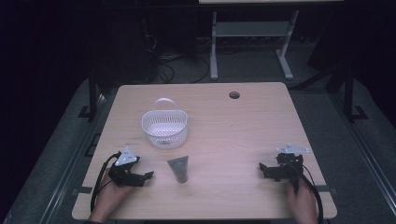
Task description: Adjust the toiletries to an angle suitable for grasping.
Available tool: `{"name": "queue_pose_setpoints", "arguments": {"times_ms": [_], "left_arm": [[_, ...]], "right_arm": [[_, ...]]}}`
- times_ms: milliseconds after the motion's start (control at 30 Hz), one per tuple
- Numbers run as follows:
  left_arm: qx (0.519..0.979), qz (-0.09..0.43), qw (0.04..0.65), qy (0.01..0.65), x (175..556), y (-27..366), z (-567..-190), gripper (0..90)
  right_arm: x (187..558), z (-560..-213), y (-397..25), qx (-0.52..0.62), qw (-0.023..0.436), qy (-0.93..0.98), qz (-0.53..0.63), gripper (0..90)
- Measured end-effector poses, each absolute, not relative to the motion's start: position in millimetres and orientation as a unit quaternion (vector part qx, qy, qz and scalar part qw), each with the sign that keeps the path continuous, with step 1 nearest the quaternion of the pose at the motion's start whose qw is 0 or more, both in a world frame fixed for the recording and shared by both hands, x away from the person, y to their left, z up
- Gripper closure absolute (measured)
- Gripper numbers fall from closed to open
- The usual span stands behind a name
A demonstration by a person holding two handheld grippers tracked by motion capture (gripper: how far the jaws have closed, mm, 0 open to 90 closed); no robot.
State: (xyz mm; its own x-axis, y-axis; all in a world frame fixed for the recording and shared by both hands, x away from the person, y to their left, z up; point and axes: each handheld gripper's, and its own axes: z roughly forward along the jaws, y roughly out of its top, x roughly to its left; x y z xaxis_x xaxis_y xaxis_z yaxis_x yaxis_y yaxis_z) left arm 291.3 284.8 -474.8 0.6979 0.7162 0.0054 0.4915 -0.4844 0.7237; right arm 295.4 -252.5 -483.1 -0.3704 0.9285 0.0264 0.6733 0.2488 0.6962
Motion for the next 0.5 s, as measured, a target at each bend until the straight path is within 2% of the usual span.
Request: {"name": "queue_pose_setpoints", "arguments": {"times_ms": [133, 333, 467, 500], "left_arm": [[0.848, 0.156, 0.365, 0.352, 290, 285, -474, 15.8], [0.848, 0.143, 0.375, 0.347, 287, 284, -469, 24.9], [0.840, 0.130, 0.401, 0.341, 284, 286, -461, 44.3], [0.841, 0.129, 0.403, 0.337, 283, 287, -459, 44.3]], "right_arm": [[295, -483, -253, 0.524, 0.201, 0.765, 0.318, 0.0], [295, -483, -252, 0.524, 0.201, 0.764, 0.318, 0.0], [295, -483, -252, 0.525, 0.200, 0.764, 0.318, 0.0], [295, -483, -252, 0.525, 0.200, 0.764, 0.318, 0.0]]}}
